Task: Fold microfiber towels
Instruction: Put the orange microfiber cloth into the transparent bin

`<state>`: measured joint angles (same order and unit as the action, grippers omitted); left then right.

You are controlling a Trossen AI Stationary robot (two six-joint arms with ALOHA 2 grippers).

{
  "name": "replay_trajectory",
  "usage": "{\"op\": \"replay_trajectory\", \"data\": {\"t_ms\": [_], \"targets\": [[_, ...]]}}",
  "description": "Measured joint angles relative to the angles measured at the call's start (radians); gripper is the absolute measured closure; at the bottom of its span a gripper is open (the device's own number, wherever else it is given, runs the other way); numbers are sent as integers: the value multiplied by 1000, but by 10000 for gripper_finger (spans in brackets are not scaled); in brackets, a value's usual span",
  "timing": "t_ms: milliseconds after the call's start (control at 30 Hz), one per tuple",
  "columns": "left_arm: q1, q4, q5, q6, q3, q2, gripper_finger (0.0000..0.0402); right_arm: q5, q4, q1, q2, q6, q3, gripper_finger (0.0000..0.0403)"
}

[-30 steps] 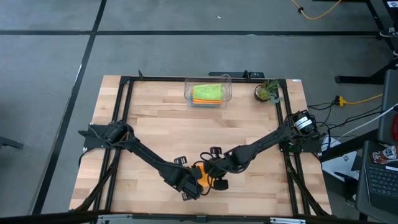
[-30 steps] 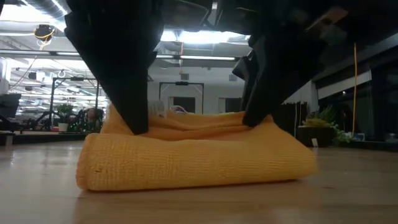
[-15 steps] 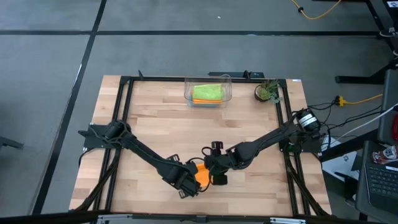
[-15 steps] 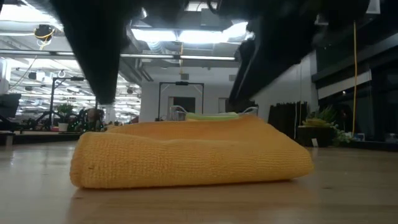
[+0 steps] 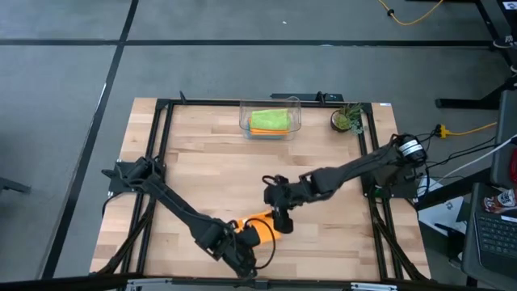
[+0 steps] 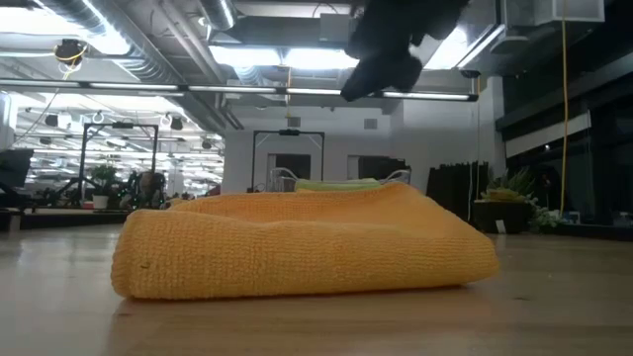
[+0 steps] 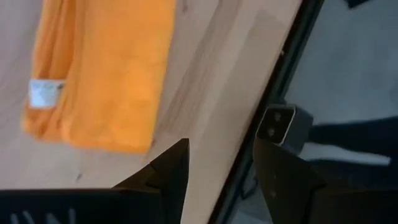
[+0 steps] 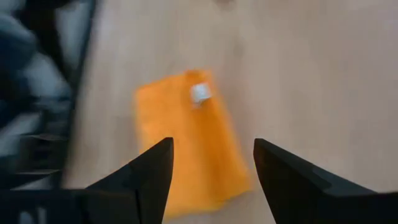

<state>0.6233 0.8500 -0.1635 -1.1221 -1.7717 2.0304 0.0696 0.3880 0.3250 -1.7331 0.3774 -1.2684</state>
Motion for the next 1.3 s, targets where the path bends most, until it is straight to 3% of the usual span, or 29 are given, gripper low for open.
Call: {"op": "replay_trajectory", "data": {"t_ms": [133,400,800,1100,1300], "targets": [[17,-72,-110,7,72,0,231,-297,-7,-77,-23,37,0,179],[29,-127,-134,24,222,1,231,-484,-73,-153,-122,-122,0,174],[16,-211,-153,59,286,1,231,-513,-233,-159,-276,-142,0,91],[-17,-218,-160,61,293,9,231,-546,-279,-159,-368,-70,-1,86],[-22,-233,-118,61,368,11,231,-595,-301,-139,-407,-72,-5,86]]}}
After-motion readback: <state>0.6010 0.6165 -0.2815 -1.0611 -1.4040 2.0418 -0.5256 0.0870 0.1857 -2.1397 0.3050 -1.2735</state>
